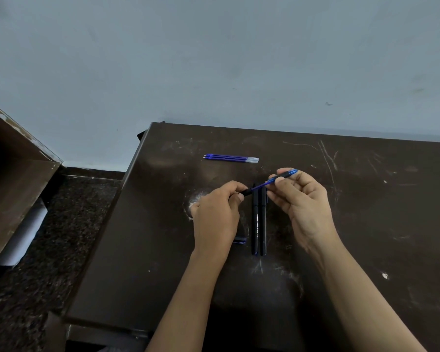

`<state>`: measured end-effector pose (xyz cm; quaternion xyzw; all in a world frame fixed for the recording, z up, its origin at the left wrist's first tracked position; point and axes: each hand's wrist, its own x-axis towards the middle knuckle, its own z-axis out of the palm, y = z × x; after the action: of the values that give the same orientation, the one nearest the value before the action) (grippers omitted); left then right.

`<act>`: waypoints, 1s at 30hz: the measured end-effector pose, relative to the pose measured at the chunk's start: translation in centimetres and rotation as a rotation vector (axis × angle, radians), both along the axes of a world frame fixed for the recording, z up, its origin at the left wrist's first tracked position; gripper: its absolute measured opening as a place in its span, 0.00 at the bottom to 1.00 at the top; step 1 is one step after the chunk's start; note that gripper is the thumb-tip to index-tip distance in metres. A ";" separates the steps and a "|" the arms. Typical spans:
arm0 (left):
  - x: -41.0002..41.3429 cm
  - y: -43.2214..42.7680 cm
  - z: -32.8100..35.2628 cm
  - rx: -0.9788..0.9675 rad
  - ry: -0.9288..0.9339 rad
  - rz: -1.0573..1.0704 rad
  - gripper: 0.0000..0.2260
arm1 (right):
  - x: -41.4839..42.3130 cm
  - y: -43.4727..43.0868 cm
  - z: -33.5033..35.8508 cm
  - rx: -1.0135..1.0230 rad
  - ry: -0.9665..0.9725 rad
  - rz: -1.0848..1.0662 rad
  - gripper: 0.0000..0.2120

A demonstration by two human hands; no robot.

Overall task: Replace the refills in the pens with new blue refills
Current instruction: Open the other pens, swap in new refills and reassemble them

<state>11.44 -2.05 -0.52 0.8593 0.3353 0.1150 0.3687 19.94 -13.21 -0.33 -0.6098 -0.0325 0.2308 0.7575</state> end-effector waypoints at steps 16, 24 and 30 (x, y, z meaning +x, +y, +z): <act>0.3 0.3 -1.3 -0.073 -0.075 -0.137 0.10 | -0.4 0.4 -1.0 -0.106 -0.033 0.089 0.07; 0.5 0.5 -1.2 -0.102 -0.162 -0.130 0.05 | -0.4 0.3 -1.1 -0.117 0.002 0.100 0.07; 0.3 0.3 -1.2 -0.073 -0.160 -0.123 0.03 | -0.6 0.5 -1.0 -0.089 0.005 0.098 0.06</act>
<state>11.78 -1.71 -1.77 0.8522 0.2554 0.1481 0.4319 19.35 -12.68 -1.36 -0.6400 -0.0499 0.2703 0.7176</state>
